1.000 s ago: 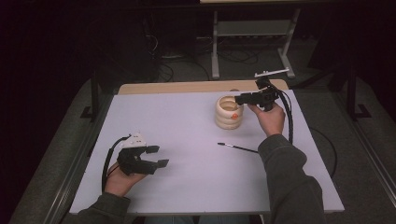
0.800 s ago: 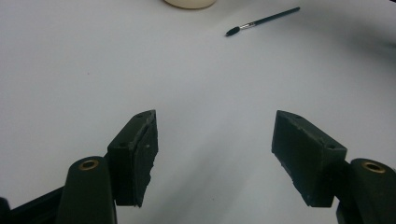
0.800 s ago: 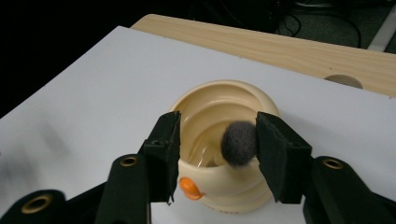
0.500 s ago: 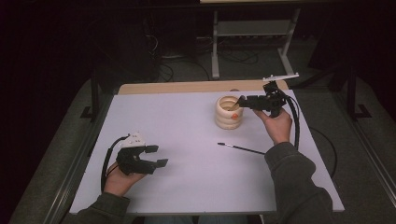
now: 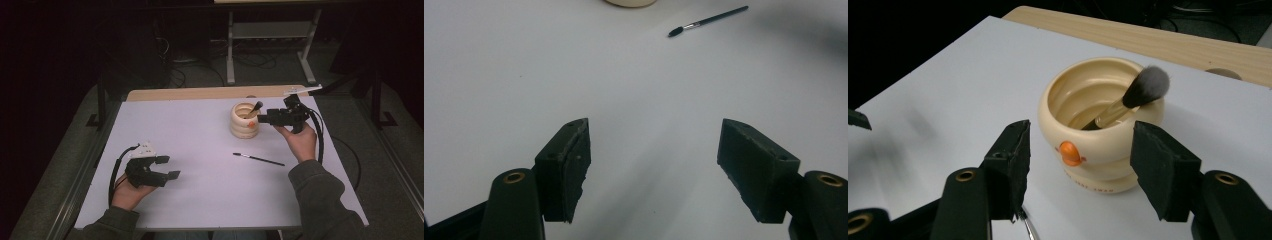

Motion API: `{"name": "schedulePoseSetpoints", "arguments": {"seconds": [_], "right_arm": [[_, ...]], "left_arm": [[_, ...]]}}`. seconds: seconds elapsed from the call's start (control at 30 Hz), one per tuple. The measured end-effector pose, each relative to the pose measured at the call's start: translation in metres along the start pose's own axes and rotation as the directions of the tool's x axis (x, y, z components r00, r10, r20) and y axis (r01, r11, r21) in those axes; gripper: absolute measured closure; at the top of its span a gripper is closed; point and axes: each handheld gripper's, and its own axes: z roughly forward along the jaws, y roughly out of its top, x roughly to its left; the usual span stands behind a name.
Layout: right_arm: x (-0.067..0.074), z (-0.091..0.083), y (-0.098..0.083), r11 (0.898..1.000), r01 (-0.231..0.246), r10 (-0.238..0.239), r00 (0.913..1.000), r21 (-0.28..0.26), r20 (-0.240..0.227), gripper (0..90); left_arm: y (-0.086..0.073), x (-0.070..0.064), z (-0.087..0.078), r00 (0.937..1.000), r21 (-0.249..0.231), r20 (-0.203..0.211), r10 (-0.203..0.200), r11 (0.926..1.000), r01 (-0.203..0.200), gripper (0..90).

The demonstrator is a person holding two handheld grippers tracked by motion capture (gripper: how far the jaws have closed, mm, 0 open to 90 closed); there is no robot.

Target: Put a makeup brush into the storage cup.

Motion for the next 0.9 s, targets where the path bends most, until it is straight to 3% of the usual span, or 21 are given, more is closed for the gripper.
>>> {"name": "schedulePoseSetpoints", "arguments": {"seconds": [0.9], "right_arm": [[0.012,-0.023,-0.037,0.997,0.067,-0.066,0.9977,0.031,-0.016,35.6]], "left_arm": [[0.001,0.000,-0.001,0.9999,0.001,-0.003,0.011,0.9999,-0.011,29.2]]}}
